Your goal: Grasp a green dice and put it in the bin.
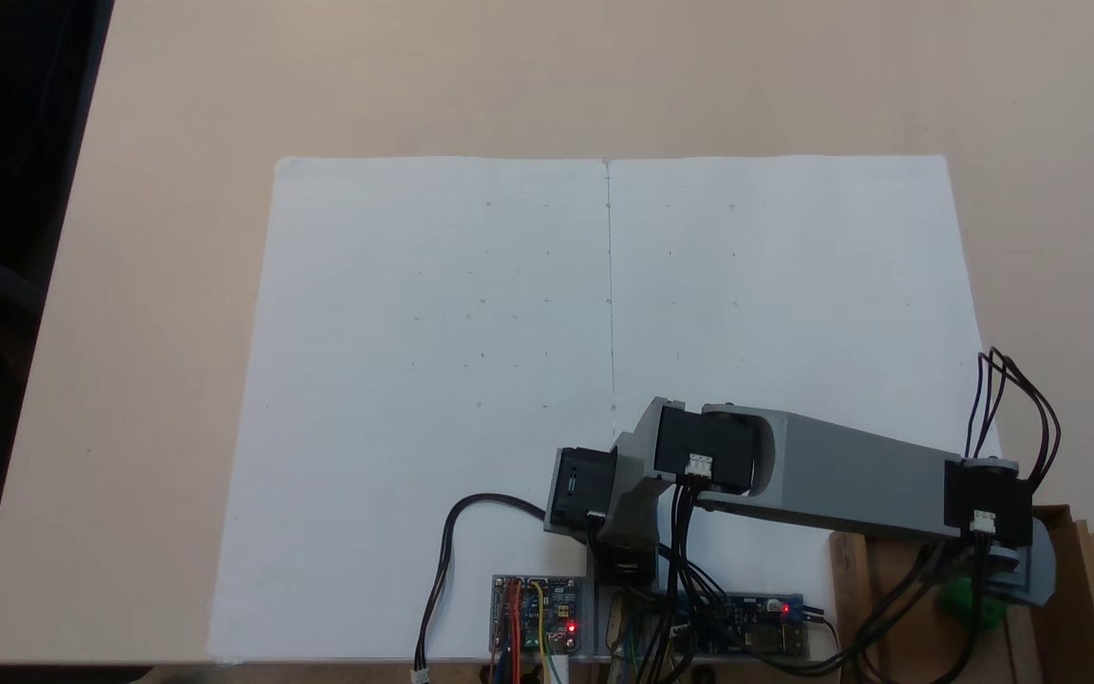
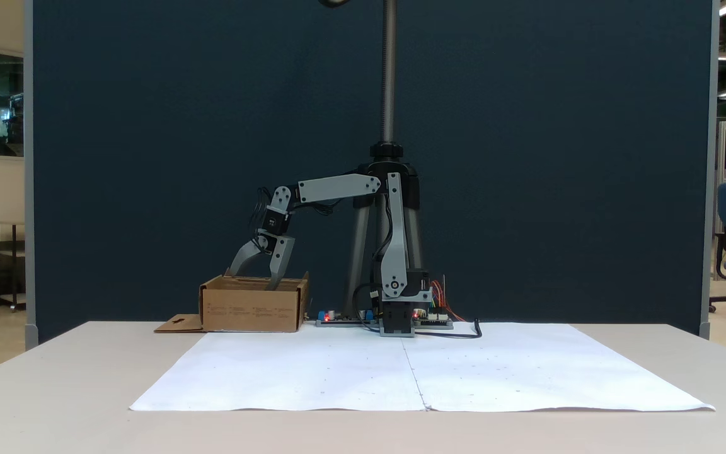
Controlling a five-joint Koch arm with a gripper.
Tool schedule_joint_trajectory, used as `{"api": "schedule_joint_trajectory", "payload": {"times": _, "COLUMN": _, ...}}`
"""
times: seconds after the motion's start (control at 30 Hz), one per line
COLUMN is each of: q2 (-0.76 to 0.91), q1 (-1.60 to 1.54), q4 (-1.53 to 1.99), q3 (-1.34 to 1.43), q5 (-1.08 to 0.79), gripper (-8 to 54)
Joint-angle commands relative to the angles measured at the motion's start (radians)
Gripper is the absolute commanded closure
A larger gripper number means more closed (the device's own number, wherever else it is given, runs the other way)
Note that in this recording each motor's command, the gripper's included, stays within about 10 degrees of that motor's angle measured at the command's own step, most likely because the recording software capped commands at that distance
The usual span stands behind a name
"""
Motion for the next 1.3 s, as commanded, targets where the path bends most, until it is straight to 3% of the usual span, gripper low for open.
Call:
{"api": "schedule_joint_trajectory", "payload": {"times": 0.0, "q2": 0.014, "q1": 0.014, "q4": -0.067, "q3": -0.018, "q5": -0.043, "gripper": 4.3}}
{"api": "schedule_joint_trajectory", "payload": {"times": 0.17, "q2": 0.037, "q1": -0.052, "q4": -0.210, "q3": -0.020, "q5": -0.002, "gripper": 4.3}}
{"api": "schedule_joint_trajectory", "payload": {"times": 0.47, "q2": 0.229, "q1": -0.321, "q4": -0.563, "q3": -0.029, "q5": 0.192, "gripper": 3.8}}
{"api": "schedule_joint_trajectory", "payload": {"times": 0.77, "q2": 0.359, "q1": -0.776, "q4": -0.718, "q3": -0.023, "q5": 0.187, "gripper": 3.8}}
{"api": "schedule_joint_trajectory", "payload": {"times": 1.27, "q2": 0.664, "q1": -1.539, "q4": -0.819, "q3": 0.482, "q5": 0.181, "gripper": -0.3}}
